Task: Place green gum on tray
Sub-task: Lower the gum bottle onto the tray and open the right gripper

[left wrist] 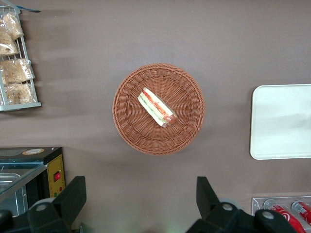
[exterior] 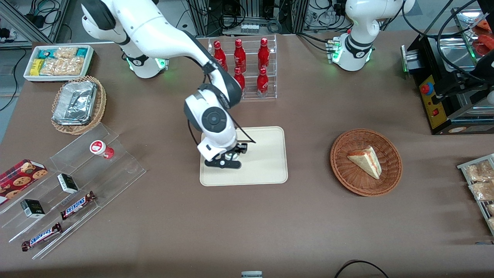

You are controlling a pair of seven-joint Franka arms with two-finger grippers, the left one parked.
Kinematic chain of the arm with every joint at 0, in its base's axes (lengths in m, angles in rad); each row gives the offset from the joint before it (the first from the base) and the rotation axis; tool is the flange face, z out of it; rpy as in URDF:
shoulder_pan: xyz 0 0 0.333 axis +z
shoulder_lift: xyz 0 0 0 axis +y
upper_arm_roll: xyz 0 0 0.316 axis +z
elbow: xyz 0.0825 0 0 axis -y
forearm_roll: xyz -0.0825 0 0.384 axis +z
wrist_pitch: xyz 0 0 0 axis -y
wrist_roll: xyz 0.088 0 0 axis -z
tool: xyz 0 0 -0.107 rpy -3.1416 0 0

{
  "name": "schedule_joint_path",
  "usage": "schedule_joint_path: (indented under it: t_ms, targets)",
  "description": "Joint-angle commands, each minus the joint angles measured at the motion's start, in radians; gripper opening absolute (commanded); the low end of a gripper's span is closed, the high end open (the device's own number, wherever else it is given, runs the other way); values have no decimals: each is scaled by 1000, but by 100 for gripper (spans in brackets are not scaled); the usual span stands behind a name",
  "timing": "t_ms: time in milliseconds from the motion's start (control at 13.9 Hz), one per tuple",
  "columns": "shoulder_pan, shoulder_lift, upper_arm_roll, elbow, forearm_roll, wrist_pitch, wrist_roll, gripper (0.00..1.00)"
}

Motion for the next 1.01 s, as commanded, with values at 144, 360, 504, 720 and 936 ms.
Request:
schedule_joint_path:
  t_ms: [144,360,504,720,936]
  targets:
    - [28,77,-11,49,26,65,46,0]
    - [33,99,-11,49,26,90,56,0]
    - [33,106,-11,49,27,90,58,0]
    - [33,114,-13,47,26,94,53,100]
    - [33,114,-13,47,20,96,40,100]
